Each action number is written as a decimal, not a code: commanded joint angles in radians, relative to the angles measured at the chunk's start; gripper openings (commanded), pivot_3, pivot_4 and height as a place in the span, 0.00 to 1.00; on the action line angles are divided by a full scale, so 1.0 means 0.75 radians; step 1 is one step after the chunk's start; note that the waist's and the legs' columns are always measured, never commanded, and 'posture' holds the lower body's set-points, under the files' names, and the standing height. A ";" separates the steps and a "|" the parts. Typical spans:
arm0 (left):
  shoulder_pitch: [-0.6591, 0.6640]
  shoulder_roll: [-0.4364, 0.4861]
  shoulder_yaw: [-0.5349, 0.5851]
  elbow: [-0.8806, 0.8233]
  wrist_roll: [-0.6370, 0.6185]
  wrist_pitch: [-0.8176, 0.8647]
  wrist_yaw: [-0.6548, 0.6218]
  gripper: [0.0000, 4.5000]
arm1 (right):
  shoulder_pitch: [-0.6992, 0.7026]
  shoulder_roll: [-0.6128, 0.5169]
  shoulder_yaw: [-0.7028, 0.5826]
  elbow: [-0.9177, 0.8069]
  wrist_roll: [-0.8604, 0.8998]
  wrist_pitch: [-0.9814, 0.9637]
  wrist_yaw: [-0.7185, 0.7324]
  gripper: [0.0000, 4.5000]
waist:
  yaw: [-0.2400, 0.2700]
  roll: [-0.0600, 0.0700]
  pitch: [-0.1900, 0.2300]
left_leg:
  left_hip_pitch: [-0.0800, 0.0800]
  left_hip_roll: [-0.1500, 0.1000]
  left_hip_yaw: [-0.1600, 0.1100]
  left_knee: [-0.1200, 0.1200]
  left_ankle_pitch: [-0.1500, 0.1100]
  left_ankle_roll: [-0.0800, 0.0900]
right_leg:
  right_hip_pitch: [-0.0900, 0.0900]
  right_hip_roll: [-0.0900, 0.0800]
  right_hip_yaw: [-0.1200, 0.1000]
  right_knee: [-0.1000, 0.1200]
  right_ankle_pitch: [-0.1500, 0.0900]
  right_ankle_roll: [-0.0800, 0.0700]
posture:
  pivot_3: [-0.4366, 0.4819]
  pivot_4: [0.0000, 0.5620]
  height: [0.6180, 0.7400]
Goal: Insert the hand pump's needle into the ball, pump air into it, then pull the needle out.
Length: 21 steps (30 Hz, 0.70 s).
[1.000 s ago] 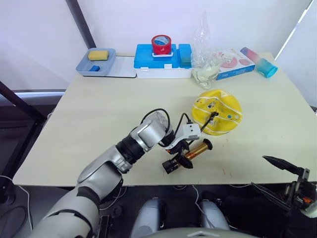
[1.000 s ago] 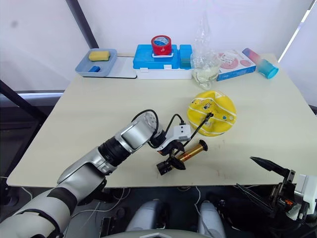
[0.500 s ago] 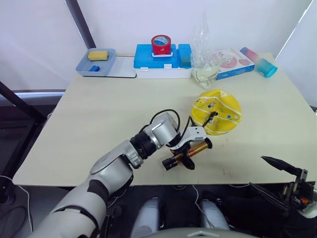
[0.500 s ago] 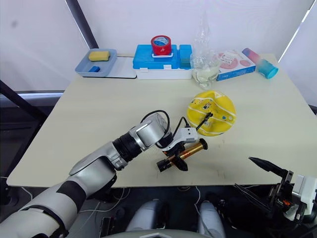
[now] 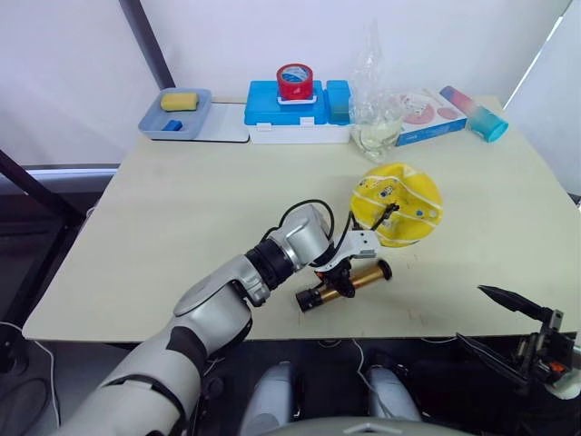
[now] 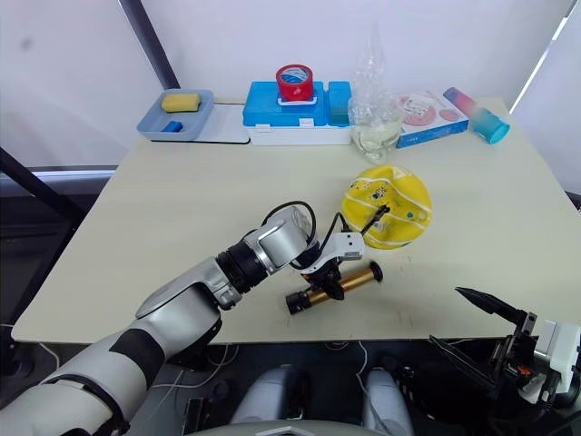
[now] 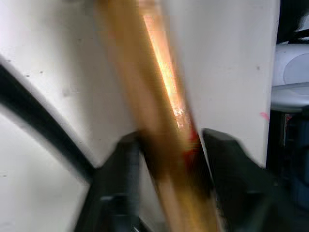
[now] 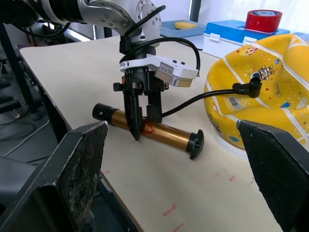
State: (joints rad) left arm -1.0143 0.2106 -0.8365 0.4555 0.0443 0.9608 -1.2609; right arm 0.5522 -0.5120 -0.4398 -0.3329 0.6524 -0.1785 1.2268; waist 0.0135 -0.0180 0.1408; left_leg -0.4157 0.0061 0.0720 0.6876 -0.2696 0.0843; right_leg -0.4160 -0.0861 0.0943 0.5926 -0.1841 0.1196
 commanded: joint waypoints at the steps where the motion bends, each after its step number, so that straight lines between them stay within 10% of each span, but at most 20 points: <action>1: 0.014 0.009 -0.009 -0.055 0.004 -0.001 -0.006 0.24 | 0.003 -0.001 -0.007 -0.016 0.012 -0.024 -0.001 1.00 | 0.000 0.000 0.000 | 0.000 0.000 0.000 0.000 0.000 0.000 | 0.000 0.000 0.000 0.000 0.000 0.000 | 0.48 0.27 0.91; 21: 0.270 0.157 0.345 -0.522 -0.325 -0.115 -0.034 0.24 | 0.023 -0.031 -0.036 -0.094 0.114 0.055 -0.035 1.00 | 0.000 0.000 0.000 | 0.001 0.001 -0.001 -0.001 0.000 0.000 | -0.001 -0.001 -0.002 0.001 0.000 0.000 | 0.48 0.27 0.91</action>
State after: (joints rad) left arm -0.8151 0.3323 -0.6303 0.1093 -0.1613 0.9169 -1.2815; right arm 0.5707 -0.5254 -0.4409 -0.3652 0.7072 -0.1470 1.2090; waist 0.0132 -0.0176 0.1406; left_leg -0.4154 0.0071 0.0713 0.6870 -0.2696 0.0840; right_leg -0.4164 -0.0871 0.0925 0.5936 -0.1839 0.1193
